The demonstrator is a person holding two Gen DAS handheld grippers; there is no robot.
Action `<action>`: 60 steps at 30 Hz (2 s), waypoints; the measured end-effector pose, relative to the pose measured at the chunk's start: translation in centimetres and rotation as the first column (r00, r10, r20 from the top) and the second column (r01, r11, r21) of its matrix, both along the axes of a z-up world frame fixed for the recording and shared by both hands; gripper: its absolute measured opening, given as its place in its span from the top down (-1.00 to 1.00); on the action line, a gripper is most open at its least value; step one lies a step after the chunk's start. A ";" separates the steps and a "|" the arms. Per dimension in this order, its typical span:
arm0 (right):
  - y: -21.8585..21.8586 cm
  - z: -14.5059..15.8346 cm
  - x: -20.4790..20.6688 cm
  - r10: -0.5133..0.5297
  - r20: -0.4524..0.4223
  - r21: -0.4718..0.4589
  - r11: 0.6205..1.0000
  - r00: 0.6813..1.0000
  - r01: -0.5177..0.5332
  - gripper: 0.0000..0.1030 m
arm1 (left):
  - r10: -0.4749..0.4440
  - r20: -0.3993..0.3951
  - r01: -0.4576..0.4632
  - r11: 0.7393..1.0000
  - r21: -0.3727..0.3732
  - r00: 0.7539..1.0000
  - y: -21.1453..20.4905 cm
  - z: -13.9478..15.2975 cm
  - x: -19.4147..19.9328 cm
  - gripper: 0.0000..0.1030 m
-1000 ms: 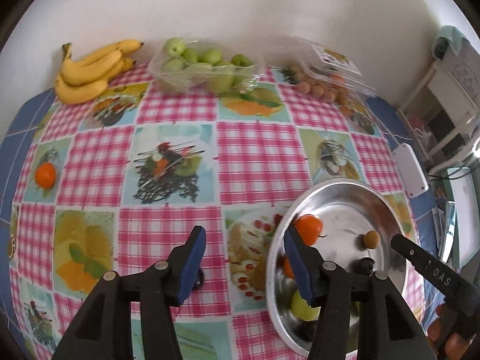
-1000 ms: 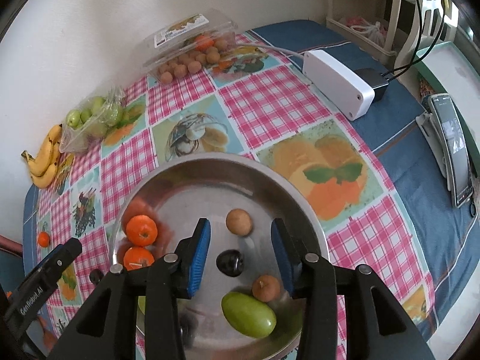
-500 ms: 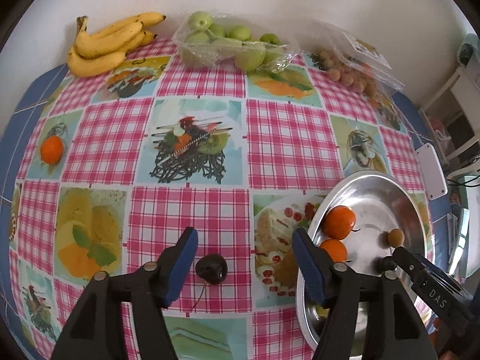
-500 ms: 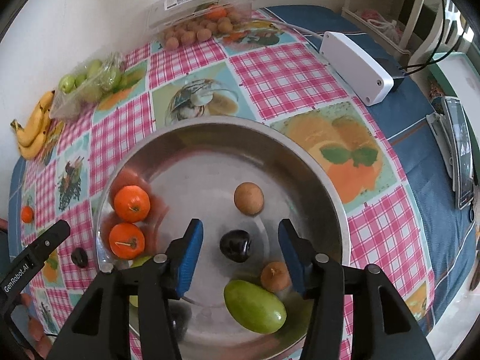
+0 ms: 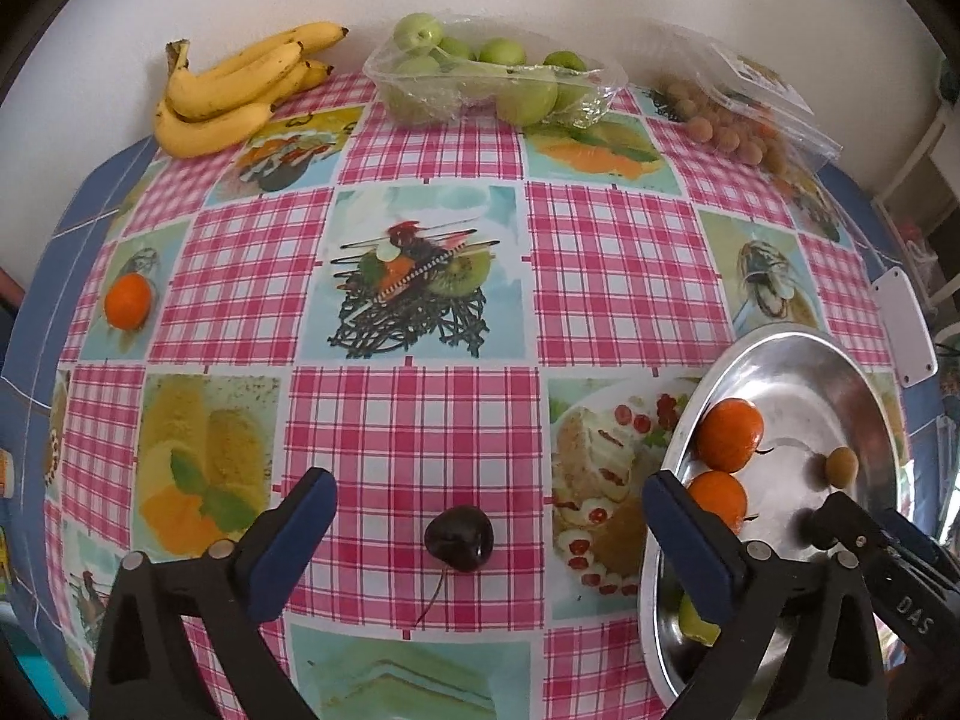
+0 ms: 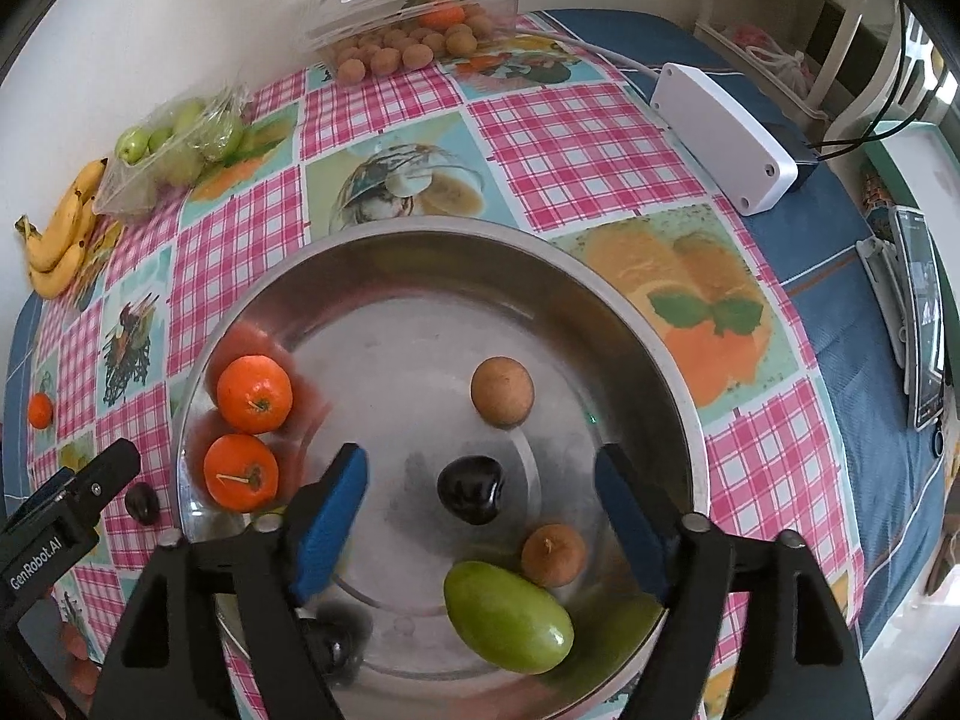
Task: Organize fruits
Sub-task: 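Withdraw both open tools from the bowl toward the loose black plum and orange, then close the right tool on the black plum on the tablecloth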
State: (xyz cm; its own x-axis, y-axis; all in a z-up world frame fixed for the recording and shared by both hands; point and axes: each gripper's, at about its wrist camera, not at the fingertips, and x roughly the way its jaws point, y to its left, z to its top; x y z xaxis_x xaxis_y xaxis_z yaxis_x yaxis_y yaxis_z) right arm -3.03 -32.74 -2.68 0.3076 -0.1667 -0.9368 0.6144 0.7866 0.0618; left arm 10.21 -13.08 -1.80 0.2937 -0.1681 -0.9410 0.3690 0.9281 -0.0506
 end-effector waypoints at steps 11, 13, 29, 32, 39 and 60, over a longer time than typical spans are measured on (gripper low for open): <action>-0.1 0.0 0.0 0.006 0.012 0.004 1.000 1.000 -0.006 -1.00 | 0.003 0.043 -0.005 0.999 0.032 0.999 0.2 0.0 0.1 -1.00; -0.1 0.0 -0.1 0.003 0.011 0.005 1.000 1.000 -0.003 -1.00 | 0.000 0.042 -0.001 0.999 0.032 0.999 0.1 0.0 0.0 -1.00; 0.4 1.1 -0.6 -0.003 0.042 0.017 1.000 0.999 0.003 -1.00 | -0.042 0.056 0.041 0.999 0.014 0.998 1.0 1.3 -0.3 -1.00; 0.9 1.3 -0.4 0.011 0.048 0.024 1.000 0.999 -0.012 -1.00 | -0.036 0.073 0.034 0.999 0.022 0.997 1.9 1.7 -0.1 -1.00; 2.7 1.4 0.3 0.056 0.054 0.027 0.998 0.997 -0.057 -1.00 | -0.003 0.080 0.000 0.999 0.046 0.997 4.6 1.7 0.6 -1.00; 12.5 0.7 4.5 0.303 0.042 0.025 0.952 0.952 -0.305 -1.00 | 0.206 0.060 -0.210 0.975 0.068 0.977 15.8 1.7 3.5 -1.00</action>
State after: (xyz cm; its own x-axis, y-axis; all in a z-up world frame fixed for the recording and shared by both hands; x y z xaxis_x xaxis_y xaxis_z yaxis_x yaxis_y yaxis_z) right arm 1.48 -20.26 -1.93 0.3744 -0.0312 -0.9268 0.3433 0.9331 0.1073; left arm 13.76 2.70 -0.12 0.3639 -0.0290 -0.9310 0.1678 0.9852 0.0349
